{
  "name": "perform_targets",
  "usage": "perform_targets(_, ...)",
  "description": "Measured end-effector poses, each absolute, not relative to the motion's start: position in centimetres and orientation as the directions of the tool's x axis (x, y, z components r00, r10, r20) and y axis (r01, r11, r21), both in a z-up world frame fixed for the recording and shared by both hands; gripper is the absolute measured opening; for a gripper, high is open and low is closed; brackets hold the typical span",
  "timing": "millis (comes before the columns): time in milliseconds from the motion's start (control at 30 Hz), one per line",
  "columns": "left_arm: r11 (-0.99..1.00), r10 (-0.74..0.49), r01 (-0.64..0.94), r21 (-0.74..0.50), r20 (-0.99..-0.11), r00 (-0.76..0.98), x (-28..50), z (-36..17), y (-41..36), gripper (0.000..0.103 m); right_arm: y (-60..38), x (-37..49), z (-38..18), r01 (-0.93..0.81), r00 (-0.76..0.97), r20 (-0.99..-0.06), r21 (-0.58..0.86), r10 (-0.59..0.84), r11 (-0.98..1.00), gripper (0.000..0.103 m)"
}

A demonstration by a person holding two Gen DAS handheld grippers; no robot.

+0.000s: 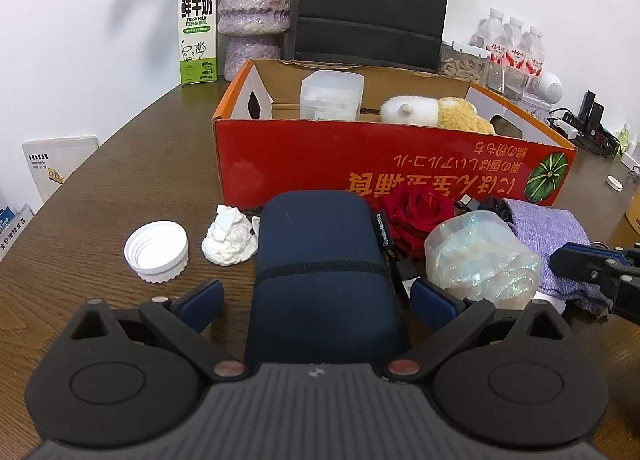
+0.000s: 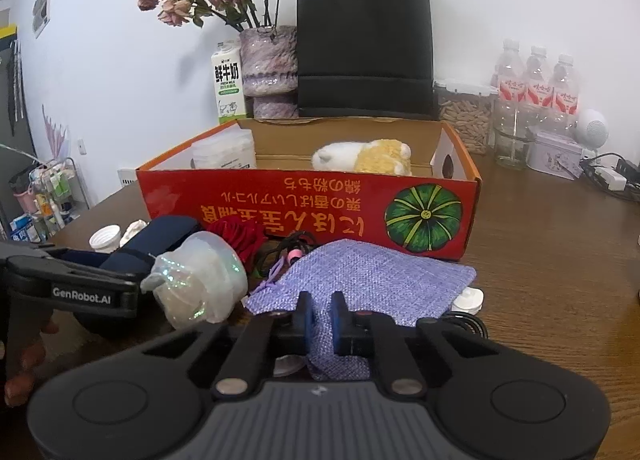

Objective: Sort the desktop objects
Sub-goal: 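Grasp the navy zip pouch with the left tool while the right tool grasps the purple bag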

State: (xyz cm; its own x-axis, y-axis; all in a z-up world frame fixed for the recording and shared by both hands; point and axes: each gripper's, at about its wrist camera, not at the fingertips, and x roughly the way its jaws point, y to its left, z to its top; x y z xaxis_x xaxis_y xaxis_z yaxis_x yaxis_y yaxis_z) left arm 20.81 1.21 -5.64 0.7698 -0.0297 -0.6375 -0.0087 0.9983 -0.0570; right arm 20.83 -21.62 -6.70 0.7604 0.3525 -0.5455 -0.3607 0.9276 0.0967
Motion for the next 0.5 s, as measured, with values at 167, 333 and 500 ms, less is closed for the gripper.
perform_targets(167, 0.998, -0.029, -0.010, -0.057, -0.636, 0.771, 20.7, -5.7, 1.3, 0.102, -21.8, 20.9, -6.5, -0.270, 0.807, -0.533, 0.046, 0.252, 0.962, 0.098)
perform_targets(333, 0.999, -0.028, -0.008, -0.054, -0.637, 0.770, 20.7, -5.7, 1.3, 0.102, -21.8, 22.0, -7.5, -0.271, 0.762, -0.593, 0.072, 0.260, 0.960, 0.097)
perform_targets(500, 0.998, -0.028, -0.008, -0.054, -0.637, 0.770, 20.6, -5.6, 1.3, 0.102, -22.6, 22.0, -7.3, -0.259, 0.766, -0.580, 0.120, 0.279, 0.959, 0.081)
